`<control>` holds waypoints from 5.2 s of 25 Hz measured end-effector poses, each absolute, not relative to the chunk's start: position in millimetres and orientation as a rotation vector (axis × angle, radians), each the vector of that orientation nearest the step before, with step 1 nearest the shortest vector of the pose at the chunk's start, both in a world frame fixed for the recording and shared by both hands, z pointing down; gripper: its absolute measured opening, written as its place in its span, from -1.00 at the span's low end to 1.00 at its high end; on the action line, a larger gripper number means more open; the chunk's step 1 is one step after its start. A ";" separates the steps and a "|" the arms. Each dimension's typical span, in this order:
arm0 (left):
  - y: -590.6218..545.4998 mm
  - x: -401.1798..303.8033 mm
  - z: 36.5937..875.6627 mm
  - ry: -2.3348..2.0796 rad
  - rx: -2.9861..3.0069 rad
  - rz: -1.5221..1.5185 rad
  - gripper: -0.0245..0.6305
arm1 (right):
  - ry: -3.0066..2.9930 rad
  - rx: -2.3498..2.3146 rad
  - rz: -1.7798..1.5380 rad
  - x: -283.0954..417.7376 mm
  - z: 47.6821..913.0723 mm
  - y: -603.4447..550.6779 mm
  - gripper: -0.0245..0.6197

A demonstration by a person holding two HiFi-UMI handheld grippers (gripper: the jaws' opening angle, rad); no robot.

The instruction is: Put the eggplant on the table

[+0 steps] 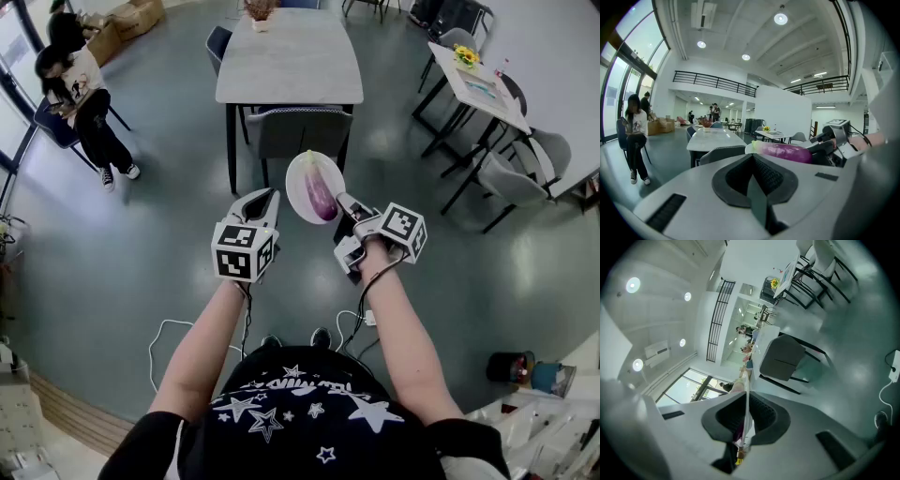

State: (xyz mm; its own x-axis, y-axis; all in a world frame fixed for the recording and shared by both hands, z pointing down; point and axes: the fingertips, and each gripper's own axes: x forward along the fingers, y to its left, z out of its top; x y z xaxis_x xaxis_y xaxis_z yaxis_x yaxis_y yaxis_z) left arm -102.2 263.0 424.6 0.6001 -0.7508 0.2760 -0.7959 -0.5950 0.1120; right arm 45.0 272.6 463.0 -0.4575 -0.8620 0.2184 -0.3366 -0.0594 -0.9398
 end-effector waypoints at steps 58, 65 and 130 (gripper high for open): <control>246.2 -9.7 432.6 -1.410 2.510 0.243 -0.90 | 1.841 -1.129 -1.606 133.6 467.2 254.5 -0.85; 182.5 -11.3 440.5 -1.387 2.517 0.226 -0.90 | 1.838 -1.153 -1.608 132.2 475.2 195.9 -0.85; -314.6 -27.0 449.7 -1.476 2.394 0.244 -0.90 | 1.926 -1.065 -1.671 134.9 478.4 -321.1 -0.85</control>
State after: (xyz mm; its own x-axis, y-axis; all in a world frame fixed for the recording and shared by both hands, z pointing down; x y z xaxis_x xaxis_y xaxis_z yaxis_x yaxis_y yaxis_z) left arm -27.0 -314.6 449.7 0.4527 -0.8372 0.3067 -0.8914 -0.4170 0.1776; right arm 134.9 -321.1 478.4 -0.6429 -0.7414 0.1924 -0.2952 0.0080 -0.9554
